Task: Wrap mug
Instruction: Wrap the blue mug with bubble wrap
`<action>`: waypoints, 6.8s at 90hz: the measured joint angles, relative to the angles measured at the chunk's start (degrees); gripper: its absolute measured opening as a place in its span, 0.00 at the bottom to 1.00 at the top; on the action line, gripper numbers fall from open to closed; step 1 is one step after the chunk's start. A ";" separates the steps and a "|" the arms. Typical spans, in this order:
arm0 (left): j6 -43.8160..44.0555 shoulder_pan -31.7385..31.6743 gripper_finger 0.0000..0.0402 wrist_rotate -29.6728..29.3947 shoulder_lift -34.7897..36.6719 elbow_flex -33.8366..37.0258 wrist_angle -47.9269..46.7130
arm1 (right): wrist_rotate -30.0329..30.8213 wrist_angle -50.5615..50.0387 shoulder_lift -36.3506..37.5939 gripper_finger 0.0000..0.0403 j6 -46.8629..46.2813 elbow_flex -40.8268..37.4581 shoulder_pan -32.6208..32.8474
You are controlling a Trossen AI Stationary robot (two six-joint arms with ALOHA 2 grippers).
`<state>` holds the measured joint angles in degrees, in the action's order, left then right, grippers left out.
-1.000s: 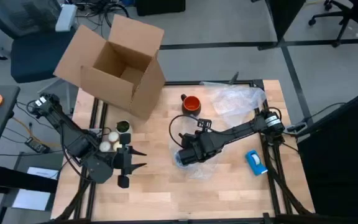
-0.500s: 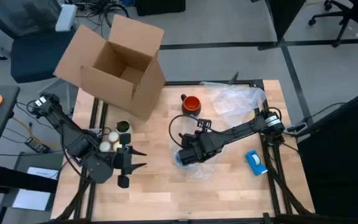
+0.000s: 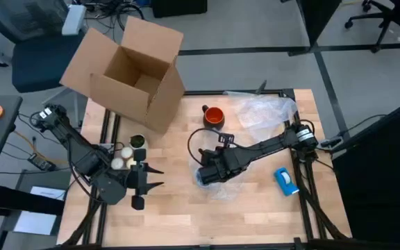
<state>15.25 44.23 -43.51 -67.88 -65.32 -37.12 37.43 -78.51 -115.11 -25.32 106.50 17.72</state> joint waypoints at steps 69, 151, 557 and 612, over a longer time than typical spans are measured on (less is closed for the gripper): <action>0.00 -0.02 0.32 -0.02 0.00 0.00 0.00 | -3.69 0.28 -0.07 0.00 -8.26 -16.15 -4.17; -0.02 -0.02 0.32 -0.61 0.00 0.00 -0.02 | -18.42 24.64 26.61 0.00 -25.54 -51.76 -17.00; -16.13 -19.63 0.32 3.13 -33.33 -1.64 25.02 | -29.07 65.35 21.38 0.20 2.45 -41.99 -1.07; -17.15 -19.85 0.32 3.02 -32.96 -1.64 24.97 | -26.86 67.96 13.31 0.34 4.82 -41.72 -2.38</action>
<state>-1.90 24.37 -40.49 -100.84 -66.96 -12.15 10.57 -10.55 -101.80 -20.51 64.77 15.33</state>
